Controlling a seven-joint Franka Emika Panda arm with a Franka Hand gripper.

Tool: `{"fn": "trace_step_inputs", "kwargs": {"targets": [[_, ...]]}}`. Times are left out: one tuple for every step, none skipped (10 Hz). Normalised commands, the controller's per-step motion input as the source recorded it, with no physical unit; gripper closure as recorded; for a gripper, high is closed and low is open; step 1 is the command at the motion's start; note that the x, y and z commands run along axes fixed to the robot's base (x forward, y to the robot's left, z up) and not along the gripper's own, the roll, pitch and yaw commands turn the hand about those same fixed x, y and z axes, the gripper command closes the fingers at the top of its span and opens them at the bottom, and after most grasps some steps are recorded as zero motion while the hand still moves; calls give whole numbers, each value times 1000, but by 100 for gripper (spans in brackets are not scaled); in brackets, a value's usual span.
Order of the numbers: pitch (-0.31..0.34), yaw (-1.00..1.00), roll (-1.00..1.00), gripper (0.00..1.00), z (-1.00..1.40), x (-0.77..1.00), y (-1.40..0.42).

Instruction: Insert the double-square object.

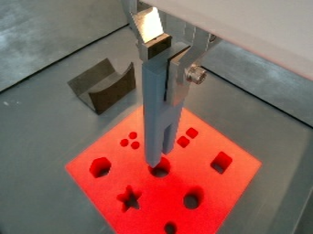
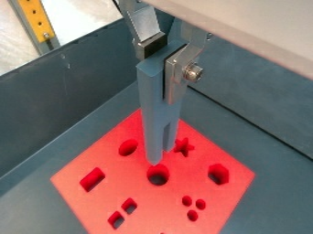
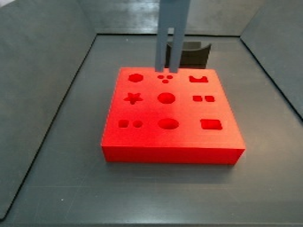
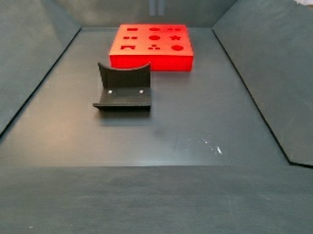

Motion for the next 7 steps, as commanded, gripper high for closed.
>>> {"fn": "trace_step_inputs", "kwargs": {"targets": [[119,-57,186,100,0,971,0],[99,-17,189,100,0,1000,0],[64,0,176,100,-49,1000,0],[26,-29,117,100,-209,1000,0],[0,-49,101,100,-343,1000,0],[0,-40,90,100,-394,1000,0],[0,-17,54,100,-354,1000,0]]}}
